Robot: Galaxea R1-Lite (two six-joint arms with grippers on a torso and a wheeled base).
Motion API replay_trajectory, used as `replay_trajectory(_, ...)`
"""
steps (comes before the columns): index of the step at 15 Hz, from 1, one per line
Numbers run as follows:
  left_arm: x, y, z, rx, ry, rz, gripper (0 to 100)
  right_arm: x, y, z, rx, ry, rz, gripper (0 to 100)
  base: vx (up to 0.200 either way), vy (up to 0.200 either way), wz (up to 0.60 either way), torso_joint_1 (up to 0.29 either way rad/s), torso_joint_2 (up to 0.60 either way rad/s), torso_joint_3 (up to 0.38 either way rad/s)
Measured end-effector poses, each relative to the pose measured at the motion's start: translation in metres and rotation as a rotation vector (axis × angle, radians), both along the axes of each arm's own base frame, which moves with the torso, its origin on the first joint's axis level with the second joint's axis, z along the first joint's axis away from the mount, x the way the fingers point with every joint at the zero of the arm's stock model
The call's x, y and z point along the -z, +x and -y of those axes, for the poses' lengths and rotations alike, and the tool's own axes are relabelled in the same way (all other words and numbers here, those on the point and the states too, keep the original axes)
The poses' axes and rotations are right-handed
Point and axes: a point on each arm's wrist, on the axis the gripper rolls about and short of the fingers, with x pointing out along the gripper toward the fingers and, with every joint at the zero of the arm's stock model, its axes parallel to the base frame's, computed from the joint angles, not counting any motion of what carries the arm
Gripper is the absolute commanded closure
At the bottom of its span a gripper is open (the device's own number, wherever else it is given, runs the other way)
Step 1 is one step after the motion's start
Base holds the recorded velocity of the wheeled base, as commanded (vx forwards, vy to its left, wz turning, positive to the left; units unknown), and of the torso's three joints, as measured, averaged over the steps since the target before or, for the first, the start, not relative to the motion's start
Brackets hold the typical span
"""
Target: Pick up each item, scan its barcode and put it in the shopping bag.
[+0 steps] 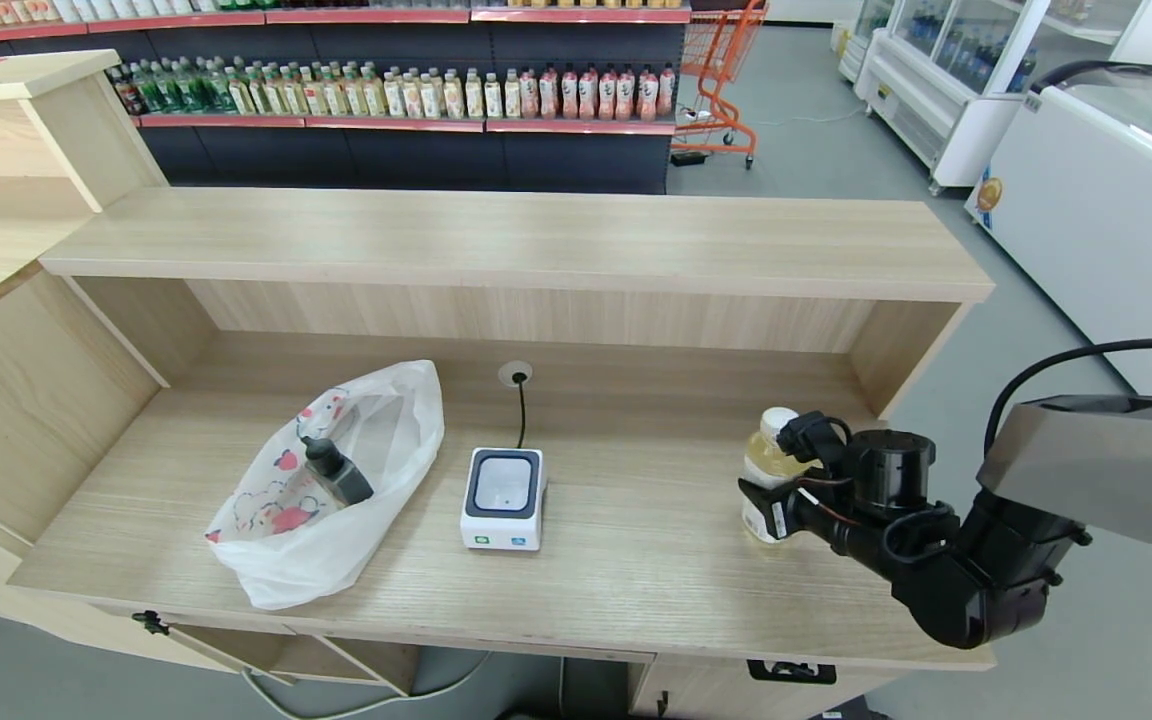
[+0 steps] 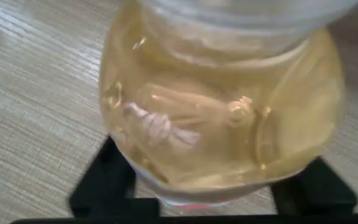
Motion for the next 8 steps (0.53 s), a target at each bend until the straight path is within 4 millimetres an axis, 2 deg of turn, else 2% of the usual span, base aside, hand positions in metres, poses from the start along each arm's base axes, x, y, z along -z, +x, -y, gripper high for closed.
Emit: replay_trajectory(8, 0.0000, 0.0000, 0.0000, 0.000, 0.000, 0.000, 0, 0.0008, 0.0007, 0.0020, -0.004, -0.020, 0.053, 100, 0.000, 0.000, 0.00, 0.000, 0.00, 0.000)
